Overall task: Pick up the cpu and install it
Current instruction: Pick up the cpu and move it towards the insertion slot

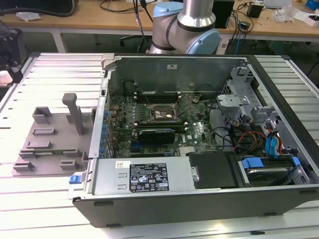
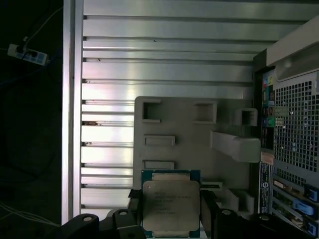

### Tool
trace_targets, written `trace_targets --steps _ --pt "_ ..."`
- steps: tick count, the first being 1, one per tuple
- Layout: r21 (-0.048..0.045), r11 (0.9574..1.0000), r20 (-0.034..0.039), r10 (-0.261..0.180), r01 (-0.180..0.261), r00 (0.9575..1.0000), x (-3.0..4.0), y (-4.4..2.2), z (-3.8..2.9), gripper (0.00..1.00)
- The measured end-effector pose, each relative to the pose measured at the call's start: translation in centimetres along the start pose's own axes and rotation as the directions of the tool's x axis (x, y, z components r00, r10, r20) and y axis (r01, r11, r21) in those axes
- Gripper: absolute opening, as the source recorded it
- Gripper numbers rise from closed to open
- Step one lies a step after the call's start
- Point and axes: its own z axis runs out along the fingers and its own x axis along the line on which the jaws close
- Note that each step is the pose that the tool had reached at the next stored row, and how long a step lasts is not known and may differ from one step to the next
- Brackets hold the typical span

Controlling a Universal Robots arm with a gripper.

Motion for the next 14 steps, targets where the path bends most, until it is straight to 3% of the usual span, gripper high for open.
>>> trace_targets --steps 5,6,14 --pt "0.0004 1.0 0.0001 0.0 0.0 1.0 -1.09 -0.02 0.01 0.55" --pt "0.0013 1.0 -0.0002 0.0 0.0 1.0 -1.74 -0.03 0.0 0.55" --pt "0.002 1.0 -0.0005 0.0 0.0 1.0 -4.28 -0.08 0.01 0.55"
